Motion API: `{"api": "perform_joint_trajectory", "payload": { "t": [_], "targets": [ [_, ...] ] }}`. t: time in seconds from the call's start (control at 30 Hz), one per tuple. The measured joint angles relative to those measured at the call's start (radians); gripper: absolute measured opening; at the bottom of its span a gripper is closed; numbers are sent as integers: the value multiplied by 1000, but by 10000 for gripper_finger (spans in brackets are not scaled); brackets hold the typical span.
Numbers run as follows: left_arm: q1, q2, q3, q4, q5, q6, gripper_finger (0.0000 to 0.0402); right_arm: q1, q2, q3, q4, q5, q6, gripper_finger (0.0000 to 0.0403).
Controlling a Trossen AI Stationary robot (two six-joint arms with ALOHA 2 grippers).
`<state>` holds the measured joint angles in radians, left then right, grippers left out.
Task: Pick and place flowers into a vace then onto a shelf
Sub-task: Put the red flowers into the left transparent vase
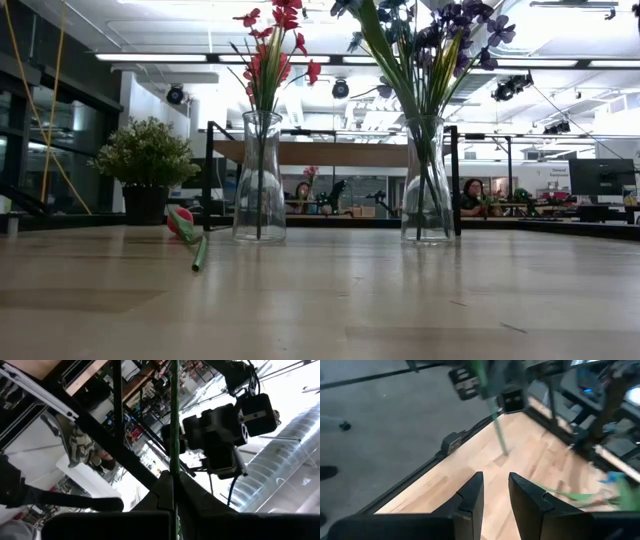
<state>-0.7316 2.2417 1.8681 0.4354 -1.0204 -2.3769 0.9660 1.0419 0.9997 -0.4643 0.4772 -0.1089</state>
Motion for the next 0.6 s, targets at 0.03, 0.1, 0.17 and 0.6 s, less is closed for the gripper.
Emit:
{"api": "perform_joint_trajectory", "payload": {
  "t": [0.03, 0.1, 0.17, 0.6],
  "targets": [
    [1, 0, 0, 14, 10, 10, 35, -8, 26, 0, 15, -16, 0, 83],
    [7, 0, 0, 40, 17, 36, 35, -24, 77, 0, 47, -28, 0, 83],
    [13, 0, 0, 48, 21, 60, 35, -38, 120, 0, 78, -38, -1, 83],
    [19, 0, 1, 88, 45, 125, 35, -148, 171, 0, 243, -179, -4, 83]
  ]
}}
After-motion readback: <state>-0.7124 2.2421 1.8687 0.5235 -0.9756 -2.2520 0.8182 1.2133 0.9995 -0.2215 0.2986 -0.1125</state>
